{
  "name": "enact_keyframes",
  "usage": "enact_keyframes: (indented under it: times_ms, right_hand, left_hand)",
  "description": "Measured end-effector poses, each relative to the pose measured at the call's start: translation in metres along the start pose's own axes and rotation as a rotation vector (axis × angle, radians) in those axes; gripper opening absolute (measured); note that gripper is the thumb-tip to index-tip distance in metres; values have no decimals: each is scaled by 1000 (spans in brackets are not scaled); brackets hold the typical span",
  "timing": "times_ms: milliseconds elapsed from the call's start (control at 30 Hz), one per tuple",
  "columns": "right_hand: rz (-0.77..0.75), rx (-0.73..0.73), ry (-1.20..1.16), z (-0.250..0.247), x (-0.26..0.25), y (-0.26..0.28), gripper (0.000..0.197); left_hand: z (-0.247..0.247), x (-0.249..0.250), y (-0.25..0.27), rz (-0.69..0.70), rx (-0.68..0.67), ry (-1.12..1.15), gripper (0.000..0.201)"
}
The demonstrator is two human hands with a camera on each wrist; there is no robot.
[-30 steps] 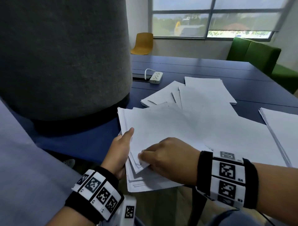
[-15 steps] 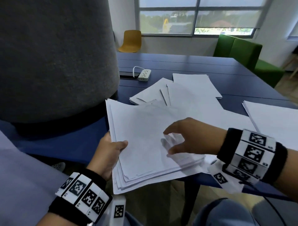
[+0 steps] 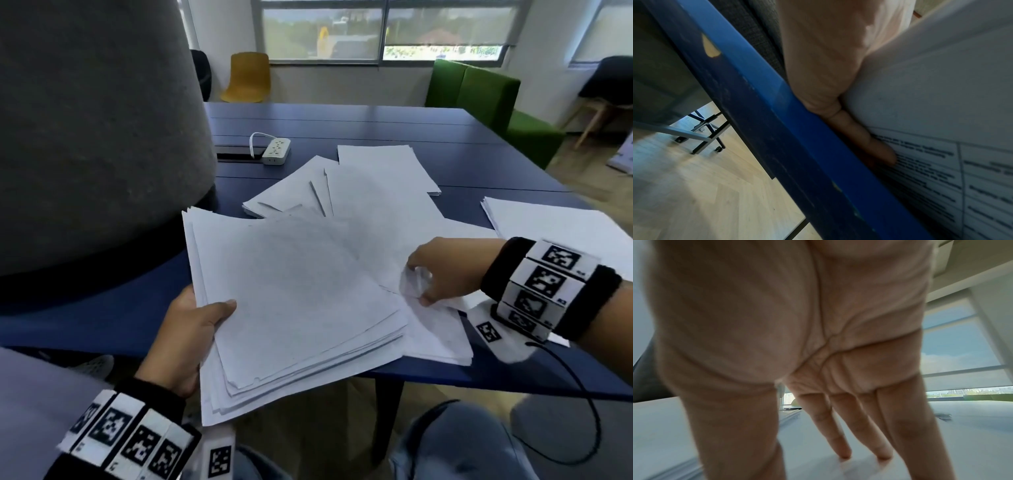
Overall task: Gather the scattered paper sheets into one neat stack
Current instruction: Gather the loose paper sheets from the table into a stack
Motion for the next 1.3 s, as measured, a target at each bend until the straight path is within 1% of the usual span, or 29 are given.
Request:
enact_keyframes:
  times_ms: [100, 233, 267, 300, 367, 400, 433, 467, 533, 600, 700, 833, 933, 1033, 1133, 1200, 1267, 1300]
  right_hand:
    - [-6, 20, 45, 3, -5, 1, 50]
    - [-17, 102, 162, 3, -15, 1, 18]
    - [-1, 137, 154, -1, -14, 1, 14]
    - [20, 165, 127, -4, -12, 1, 20]
    - [33, 205, 110, -14, -10, 3, 39]
    - [38, 226, 111, -19, -9, 3, 42]
    - [52, 248, 109, -25, -8, 4, 41]
    - [64, 281, 94, -32, -6, 5, 35]
    - [89, 359, 29, -48, -2, 5, 21]
    - [91, 426, -52, -64, 1, 4, 14]
    - [72, 471, -96, -84, -4, 2, 15]
    - [-22, 513, -91, -106, -43, 1, 13]
    - [-115, 494, -94, -115, -86, -4, 11]
    - [-216, 441, -68, -117, -129, -19, 9]
    - [-254, 353, -71, -115, -167, -30, 8]
    - [-266, 283, -103, -113, -187, -36, 13]
    - [-268, 189, -179, -107, -202, -43, 18]
    - [-260, 124, -271, -103, -207, -47, 21]
  left_hand:
    - [-1, -1, 1, -4, 1, 16, 33]
    - [-2, -1, 1, -7, -8, 15, 32]
    - [-2, -1, 0, -8, -9, 13, 31]
    - [-2, -2, 0, -11, -11, 11, 31]
    - [-4, -2, -1, -11, -8, 12, 30]
    - [-4, -2, -2, -10, -8, 10, 30]
    - [-4, -2, -2, -9, -8, 11, 29]
    - [-4, -2, -2, -8, -11, 13, 29]
    - [-4, -2, -2, -7, -15, 17, 30]
    - [-3, -2, -1, -7, -19, 25, 30]
    - [-3, -2, -2, -5, -22, 24, 29]
    - [-1, -1, -1, 8, -29, 23, 30]
    - [2, 1, -1, 22, -35, 13, 32]
    - [3, 2, -2, 28, -32, 2, 33]
    - [4, 3, -3, 33, -33, -10, 33]
    - [4, 3, -4, 35, -19, -4, 33]
    - [4, 4, -3, 30, 0, 23, 36]
    - [5, 5, -2, 27, 5, 43, 34]
Point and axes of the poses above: each hand's wrist, its own y-axis away from the middle knuckle, its own z-axis out of the palm, x = y × z, the point moved 3 cm from there along -y, towards the middle knuckle, and after that the axes turned 4 degrees about -z, right-handed, at the moved point
